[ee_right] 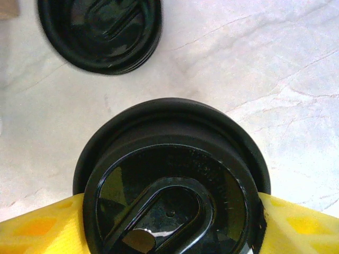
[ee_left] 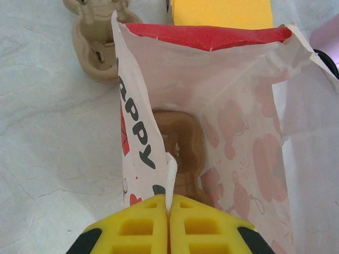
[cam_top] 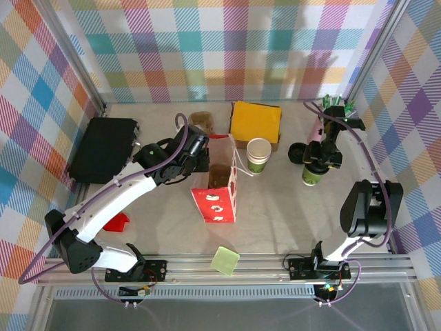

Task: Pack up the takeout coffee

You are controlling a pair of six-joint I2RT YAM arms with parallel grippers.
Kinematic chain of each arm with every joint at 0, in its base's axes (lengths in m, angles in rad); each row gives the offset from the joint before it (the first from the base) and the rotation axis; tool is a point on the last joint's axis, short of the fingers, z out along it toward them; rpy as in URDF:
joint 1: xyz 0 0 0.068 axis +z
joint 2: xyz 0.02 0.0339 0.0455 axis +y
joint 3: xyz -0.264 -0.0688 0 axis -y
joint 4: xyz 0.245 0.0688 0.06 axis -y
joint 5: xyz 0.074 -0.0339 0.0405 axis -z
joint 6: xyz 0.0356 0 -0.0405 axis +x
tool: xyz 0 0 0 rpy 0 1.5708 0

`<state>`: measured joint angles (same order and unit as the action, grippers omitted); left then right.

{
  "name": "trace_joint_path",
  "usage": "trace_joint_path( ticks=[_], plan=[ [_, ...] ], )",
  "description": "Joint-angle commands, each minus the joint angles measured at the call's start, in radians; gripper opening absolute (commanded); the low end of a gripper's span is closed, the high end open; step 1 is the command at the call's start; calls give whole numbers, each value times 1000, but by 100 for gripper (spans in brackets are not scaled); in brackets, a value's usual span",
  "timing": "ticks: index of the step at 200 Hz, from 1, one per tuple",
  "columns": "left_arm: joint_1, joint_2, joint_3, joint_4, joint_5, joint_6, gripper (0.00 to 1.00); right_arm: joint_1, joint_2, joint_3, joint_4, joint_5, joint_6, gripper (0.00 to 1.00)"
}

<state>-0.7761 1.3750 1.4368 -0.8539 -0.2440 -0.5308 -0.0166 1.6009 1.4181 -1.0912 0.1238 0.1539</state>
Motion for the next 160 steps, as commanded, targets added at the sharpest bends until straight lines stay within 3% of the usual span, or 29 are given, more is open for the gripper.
trace_joint_path(
  ticks=[1, 106, 160],
  plan=[
    [8, -26, -3, -29, 21, 4, 7, 50, -59, 50, -110, 12, 36, 67],
    [8, -44, -39, -19, 26, -9, 7, 357, -141, 398, -368, 95, 126, 63],
    [3, -64, -16, 9, 118, -37, 21, 524, -79, 612, -394, 100, 151, 62]
  ],
)
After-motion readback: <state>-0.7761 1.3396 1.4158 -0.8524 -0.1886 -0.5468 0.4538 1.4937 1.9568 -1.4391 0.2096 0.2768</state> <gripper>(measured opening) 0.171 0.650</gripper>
